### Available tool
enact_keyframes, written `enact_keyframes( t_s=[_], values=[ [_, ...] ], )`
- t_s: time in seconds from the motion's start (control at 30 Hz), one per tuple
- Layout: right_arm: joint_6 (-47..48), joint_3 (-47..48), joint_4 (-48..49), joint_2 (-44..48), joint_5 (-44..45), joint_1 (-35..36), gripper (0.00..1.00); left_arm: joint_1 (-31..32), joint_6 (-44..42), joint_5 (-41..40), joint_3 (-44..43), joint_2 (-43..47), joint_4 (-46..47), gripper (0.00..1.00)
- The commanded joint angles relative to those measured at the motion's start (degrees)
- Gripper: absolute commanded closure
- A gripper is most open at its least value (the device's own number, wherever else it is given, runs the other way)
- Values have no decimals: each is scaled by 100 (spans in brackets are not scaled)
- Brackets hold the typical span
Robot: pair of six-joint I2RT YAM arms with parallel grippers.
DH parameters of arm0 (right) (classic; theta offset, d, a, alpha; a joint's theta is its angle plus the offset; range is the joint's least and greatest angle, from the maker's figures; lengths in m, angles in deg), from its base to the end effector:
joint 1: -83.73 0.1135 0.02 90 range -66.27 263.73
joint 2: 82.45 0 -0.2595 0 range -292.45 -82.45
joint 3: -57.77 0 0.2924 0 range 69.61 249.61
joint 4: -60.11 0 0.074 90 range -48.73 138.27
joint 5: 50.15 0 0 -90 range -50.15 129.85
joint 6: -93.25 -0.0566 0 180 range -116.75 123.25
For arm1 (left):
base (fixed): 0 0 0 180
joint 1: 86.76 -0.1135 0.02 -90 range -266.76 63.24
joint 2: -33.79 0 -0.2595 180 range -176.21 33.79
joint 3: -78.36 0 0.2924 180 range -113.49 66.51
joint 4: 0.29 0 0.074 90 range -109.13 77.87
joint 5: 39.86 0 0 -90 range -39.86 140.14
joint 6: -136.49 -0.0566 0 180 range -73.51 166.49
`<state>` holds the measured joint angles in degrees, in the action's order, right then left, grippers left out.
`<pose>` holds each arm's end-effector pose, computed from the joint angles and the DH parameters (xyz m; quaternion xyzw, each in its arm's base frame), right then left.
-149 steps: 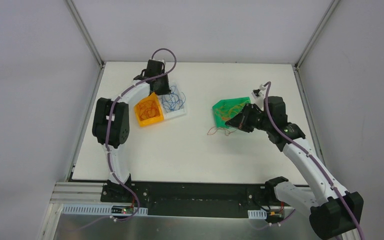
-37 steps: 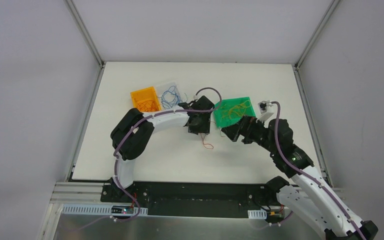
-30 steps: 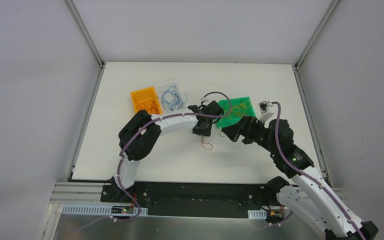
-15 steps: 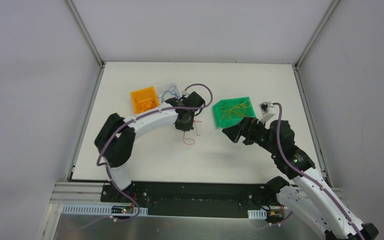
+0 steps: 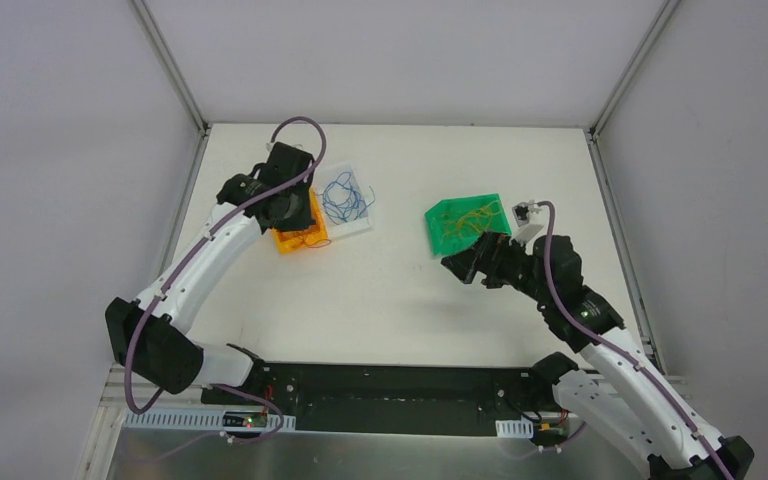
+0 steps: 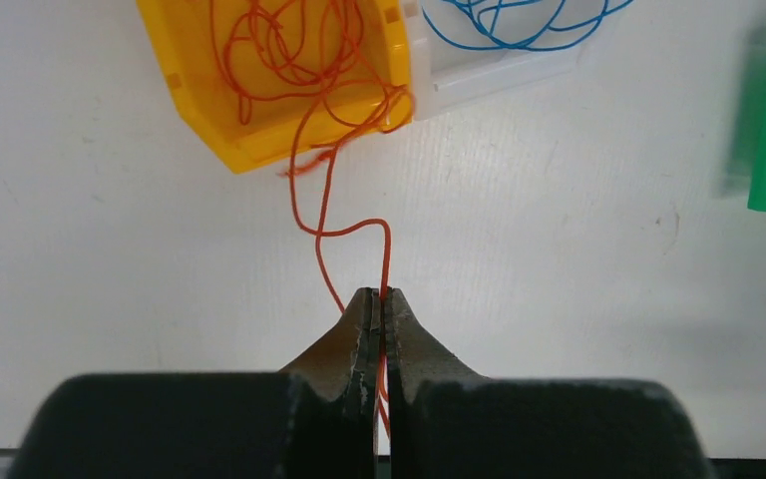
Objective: Untangle the cables
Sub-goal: Pick up the cable at the center of the board, then place the cable in the bin.
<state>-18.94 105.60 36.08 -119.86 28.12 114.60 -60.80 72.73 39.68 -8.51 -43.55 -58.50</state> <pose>0.1891 0.1265 0.2936 -0.1222 0.7748 0.3466 0.5145 0.3076 -0.1383 0.3177 -0.0344 0.9317 -0.0780 0.3530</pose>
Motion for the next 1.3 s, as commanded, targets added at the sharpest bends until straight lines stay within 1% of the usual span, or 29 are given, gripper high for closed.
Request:
enact_keyframes(
  t_s=[0.0,0.17,0.3,0.57,0.67,0.73,0.8,0.87,0.93,1.0,1.13,1.2,1.27],
  values=[
    [-23,310,298,-61,-147,12,5,-243,-311,311,-548,327,-538,100],
    [-39,356,303,-102,-196,11,5,-434,-456,354,-1015,402,-730,100],
    [-57,352,331,-102,-233,13,5,-712,-506,385,-1198,208,-764,100],
    [-64,356,331,-99,-251,12,5,-1033,-630,276,-1640,-374,-713,100],
    [-78,359,336,-142,-256,12,5,-1251,-617,250,-1588,-702,-411,100],
    [-98,352,372,-180,-267,11,5,-1413,-532,437,-1568,-1142,-205,100],
    [-126,336,414,-196,-264,14,5,-1477,-407,449,-1490,-1503,0,100],
    [-124,333,427,-191,-253,15,5,-1523,-271,517,-1299,-1721,396,100],
    [-75,360,369,-162,-217,12,5,-1567,-210,250,-1131,-1925,807,100],
    [-21,384,265,-109,-163,15,5,-1668,-215,-127,-1149,-2293,943,100],
    [55,400,166,-23,-88,10,5,-1703,-276,-528,-1561,-3086,999,100],
    [60,411,127,-16,-68,14,5,-1663,-303,-873,-1688,-3327,1101,100],
    [66,438,84,-6,-55,12,5,-1640,-351,-1012,-1734,-3498,1261,100]
  ],
)
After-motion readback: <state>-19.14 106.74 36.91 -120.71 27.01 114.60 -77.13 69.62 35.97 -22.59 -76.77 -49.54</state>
